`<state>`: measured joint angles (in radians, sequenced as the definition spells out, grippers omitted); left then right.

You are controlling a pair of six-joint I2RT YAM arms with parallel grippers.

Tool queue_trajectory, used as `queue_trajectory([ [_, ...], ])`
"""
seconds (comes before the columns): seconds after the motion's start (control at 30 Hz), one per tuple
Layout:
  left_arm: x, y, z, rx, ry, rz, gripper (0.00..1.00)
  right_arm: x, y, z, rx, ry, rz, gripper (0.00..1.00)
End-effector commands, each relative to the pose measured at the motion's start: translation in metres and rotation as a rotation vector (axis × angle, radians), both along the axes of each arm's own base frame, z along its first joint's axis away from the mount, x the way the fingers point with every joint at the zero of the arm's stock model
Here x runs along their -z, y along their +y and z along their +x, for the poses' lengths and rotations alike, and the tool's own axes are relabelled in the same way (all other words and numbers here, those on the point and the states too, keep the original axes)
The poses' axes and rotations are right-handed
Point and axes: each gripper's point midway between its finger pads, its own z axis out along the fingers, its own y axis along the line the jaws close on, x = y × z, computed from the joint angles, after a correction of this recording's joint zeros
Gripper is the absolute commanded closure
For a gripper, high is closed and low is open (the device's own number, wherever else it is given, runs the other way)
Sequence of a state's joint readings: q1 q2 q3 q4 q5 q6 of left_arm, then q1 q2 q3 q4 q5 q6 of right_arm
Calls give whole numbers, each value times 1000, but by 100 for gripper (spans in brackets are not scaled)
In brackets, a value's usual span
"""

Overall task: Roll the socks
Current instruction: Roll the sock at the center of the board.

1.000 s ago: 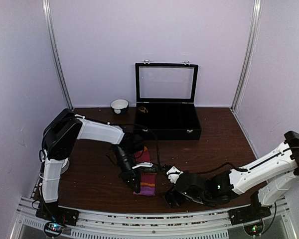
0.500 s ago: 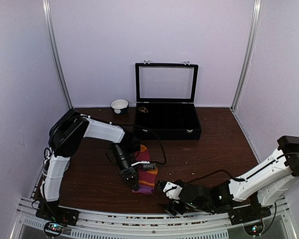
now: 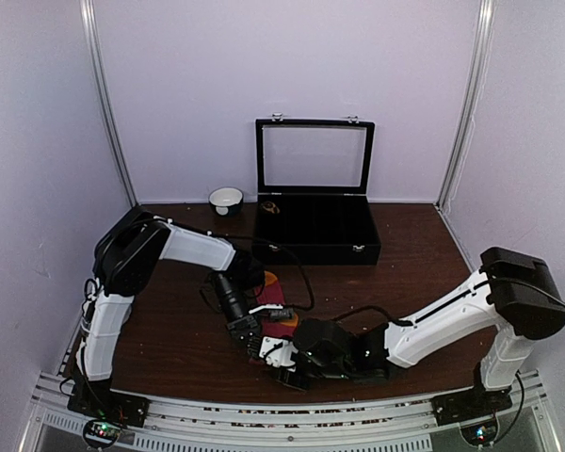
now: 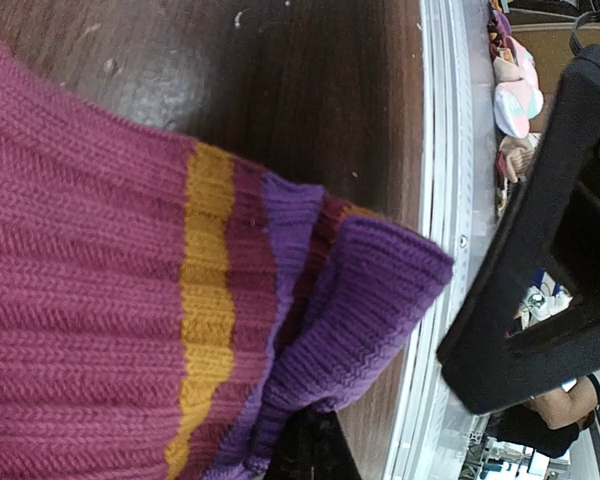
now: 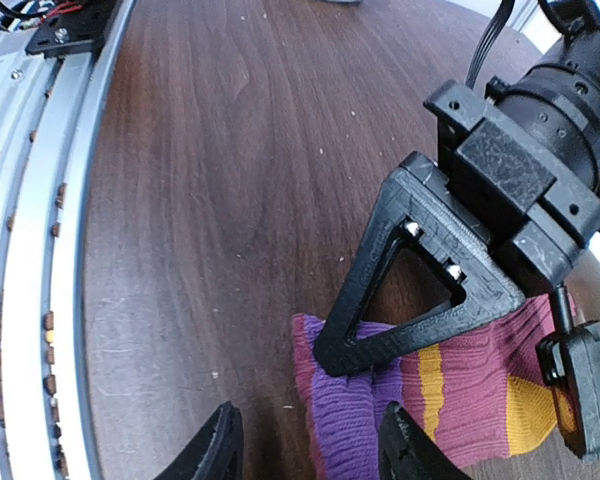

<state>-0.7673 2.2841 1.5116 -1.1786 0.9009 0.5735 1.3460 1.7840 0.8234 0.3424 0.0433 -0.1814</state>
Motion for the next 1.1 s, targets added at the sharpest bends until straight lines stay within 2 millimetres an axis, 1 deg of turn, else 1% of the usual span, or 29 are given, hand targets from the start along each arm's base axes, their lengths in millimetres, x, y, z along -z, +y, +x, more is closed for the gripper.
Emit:
queue_trajectory([
  [0.0,10,3,3,8,0,19,100,19,-3,0,-64,16,-88,56],
  [0.2,5,2,2,14,14,4,100,41,-12,6,-45,41,-136,60],
  [0.27,4,2,1,20,18,0,100,44,-12,6,-48,47,-144,63],
  [0.33,3,2,0,24,21,-6,100,47,-12,6,-46,62,-147,71],
  [0.4,0,2,-1,29,22,-17,100,48,-12,8,-43,96,-139,86],
  [0.47,-8,1,0,36,6,-50,100,47,-11,6,-43,138,-120,100],
  [0.53,-19,2,1,52,-34,-89,100,47,-12,4,-34,185,-102,100],
  [0.57,-28,2,3,63,-76,-116,99,47,-12,2,-31,216,-91,100],
  [0.6,-32,4,6,70,-125,-130,96,45,-12,2,-22,248,-74,100],
  [0.63,-37,6,11,70,-182,-146,89,45,-13,1,-8,288,-56,100],
  [0.67,-41,8,15,67,-246,-157,75,43,-14,1,4,339,-33,100],
  [0.7,-45,9,21,59,-313,-172,60,42,-14,0,8,395,-17,100],
  [0.73,-50,10,26,51,-379,-196,41,41,-14,-2,15,459,-1,100],
  [0.77,-53,12,31,44,-453,-203,9,42,-16,-3,27,516,7,100],
  [0.8,-59,12,37,27,-528,-223,3,43,-18,-5,37,569,10,100],
  [0.87,-70,13,48,-11,-654,-250,2,48,-21,-10,56,657,5,100],
  [0.97,-85,18,75,-92,-830,-205,2,56,-28,-13,110,768,-2,100],
  [1.07,-110,26,101,-202,-988,-183,2,61,-31,-15,150,877,5,100],
])
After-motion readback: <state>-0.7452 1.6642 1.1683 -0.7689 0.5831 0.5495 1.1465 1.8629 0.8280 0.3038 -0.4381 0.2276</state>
